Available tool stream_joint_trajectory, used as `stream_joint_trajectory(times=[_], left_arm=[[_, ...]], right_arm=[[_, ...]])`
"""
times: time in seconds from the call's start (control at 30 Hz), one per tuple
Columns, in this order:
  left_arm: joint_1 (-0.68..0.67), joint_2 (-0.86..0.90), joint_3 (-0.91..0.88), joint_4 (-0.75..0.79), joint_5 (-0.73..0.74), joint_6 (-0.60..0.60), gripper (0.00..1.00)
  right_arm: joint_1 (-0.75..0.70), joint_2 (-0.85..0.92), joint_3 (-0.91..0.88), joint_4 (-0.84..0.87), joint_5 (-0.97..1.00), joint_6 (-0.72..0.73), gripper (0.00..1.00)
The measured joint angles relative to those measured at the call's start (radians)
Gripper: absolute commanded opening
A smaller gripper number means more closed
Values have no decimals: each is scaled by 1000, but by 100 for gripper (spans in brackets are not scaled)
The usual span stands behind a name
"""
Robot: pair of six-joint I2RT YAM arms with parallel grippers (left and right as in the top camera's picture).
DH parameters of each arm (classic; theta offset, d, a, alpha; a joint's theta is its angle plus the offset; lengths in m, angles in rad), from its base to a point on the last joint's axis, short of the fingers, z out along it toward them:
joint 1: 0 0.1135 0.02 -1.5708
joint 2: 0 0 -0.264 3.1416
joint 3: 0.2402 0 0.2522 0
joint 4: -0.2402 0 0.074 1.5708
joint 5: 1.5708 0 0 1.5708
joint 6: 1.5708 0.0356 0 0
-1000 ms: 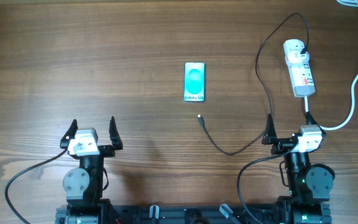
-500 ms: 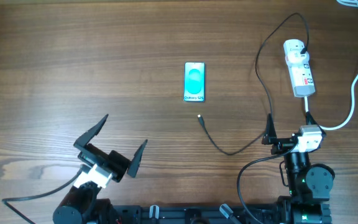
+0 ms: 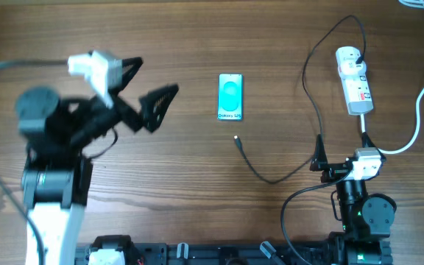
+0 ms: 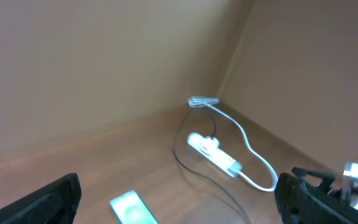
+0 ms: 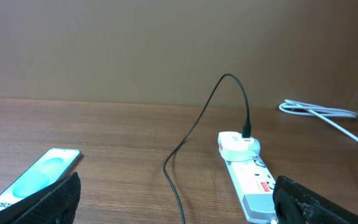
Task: Plug charger to phone and switch on socket
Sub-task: 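Move the left gripper over the blue phone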
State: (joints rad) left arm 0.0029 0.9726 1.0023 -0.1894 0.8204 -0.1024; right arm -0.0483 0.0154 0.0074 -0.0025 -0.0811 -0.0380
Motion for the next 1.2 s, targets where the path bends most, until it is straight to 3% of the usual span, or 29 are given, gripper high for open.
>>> stream_joint_trajectory(times=[0.07,0.1,0.23,0.3,0.37,0.57,0.73,0.87,1.2], left_arm=[[-40,97,61,-87,-40,-58,100],[-84,149,124,-200,-108,-80,100],[-290,403,496,-663,-533,-128,100],[-347,521,660,-781,-700,-147,100],[-382,618,756,-782,-764,-156,100],[-455,662,759,-772,-648,-189,100],[-533,757,772,-863,-810,-414,99],[-533,882,772,-897,-858,-507,100],[-550,1011,772,-776,-963,-739,100]], right_arm=[[0,0,0,0,0,0,100],[0,0,0,0,0,0,100],[0,0,0,0,0,0,100],[0,0,0,0,0,0,100],[0,0,0,0,0,0,100],[0,0,0,0,0,0,100],[0,0,0,0,0,0,100],[0,0,0,0,0,0,100],[0,0,0,0,0,0,100]])
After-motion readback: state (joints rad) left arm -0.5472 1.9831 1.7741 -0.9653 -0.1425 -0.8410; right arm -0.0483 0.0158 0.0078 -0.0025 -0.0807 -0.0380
